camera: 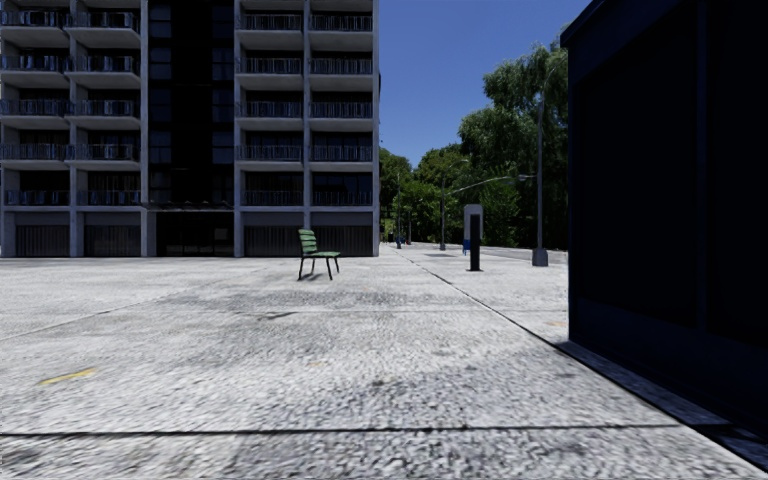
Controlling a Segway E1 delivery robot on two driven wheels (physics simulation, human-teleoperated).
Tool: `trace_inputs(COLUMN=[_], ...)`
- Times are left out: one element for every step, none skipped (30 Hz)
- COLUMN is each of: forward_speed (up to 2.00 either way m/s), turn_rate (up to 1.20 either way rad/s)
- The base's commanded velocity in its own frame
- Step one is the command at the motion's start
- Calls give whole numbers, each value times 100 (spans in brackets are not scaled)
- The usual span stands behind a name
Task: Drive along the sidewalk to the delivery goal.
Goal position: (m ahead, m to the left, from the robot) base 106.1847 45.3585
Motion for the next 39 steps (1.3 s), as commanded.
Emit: trace_inputs(forward_speed=[200, 200, 200, 200, 200, 200, 200, 200, 200, 200, 200, 200, 200, 200, 200, 200, 200, 200, 200, 200, 200, 200, 200, 200, 200, 200, 200, 200, 200, 200, 200, 200, 200, 200, 200, 200, 200, 200, 200], turn_rate=[0, 0, 0, 0, 0, 0, 0, 0, 0, 0, -11, -20, -20, -26, -29, -29, -29, -29, -29, -29, -29, -29, -29, -29, -29, -29, -29, -29, -28, -28, -28, -28, -26, -26, -4, 0, 0, 0, 0])
